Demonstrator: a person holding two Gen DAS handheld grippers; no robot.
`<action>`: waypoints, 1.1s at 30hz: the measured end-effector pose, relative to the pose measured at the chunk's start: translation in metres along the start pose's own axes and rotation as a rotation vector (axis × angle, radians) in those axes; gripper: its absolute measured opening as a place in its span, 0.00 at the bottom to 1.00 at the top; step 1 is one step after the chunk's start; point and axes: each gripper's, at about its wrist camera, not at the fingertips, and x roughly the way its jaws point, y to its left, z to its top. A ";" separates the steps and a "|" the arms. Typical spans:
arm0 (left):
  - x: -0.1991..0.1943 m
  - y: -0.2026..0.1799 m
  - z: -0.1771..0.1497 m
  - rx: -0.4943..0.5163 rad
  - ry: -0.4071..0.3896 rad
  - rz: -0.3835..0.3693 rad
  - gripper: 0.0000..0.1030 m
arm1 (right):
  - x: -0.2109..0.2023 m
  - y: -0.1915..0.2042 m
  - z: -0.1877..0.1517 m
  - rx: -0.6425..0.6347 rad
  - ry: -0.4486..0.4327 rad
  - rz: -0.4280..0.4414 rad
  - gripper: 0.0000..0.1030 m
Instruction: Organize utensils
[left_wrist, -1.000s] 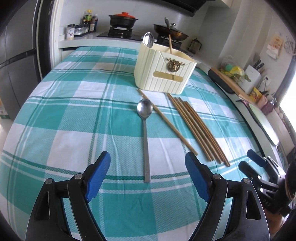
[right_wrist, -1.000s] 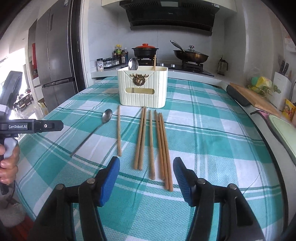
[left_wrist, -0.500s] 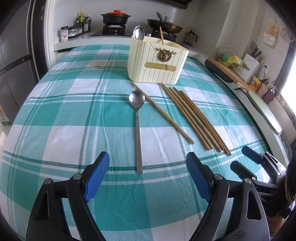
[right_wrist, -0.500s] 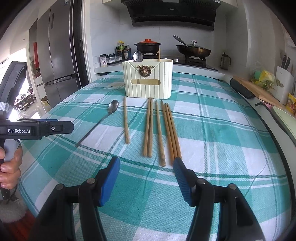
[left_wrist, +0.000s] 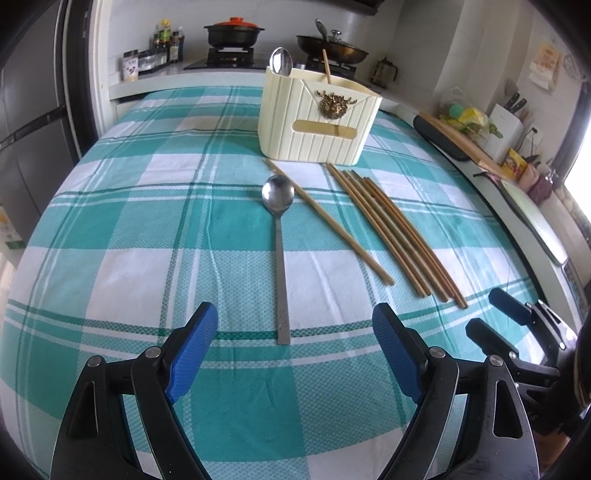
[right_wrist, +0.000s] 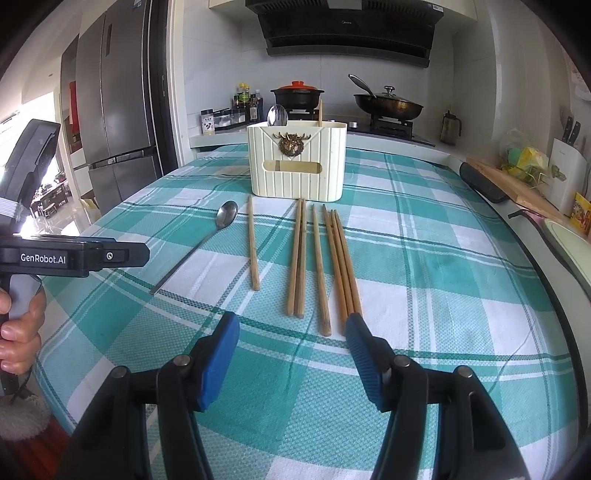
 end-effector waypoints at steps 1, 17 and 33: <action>0.000 0.000 0.000 0.002 0.001 0.002 0.84 | 0.000 0.000 0.000 0.001 0.001 0.001 0.59; 0.002 0.001 -0.002 0.000 0.010 0.015 0.84 | 0.002 0.003 -0.002 -0.002 -0.004 0.006 0.59; 0.004 0.007 0.001 -0.011 0.006 0.024 0.84 | 0.002 -0.002 -0.001 0.009 -0.006 -0.008 0.59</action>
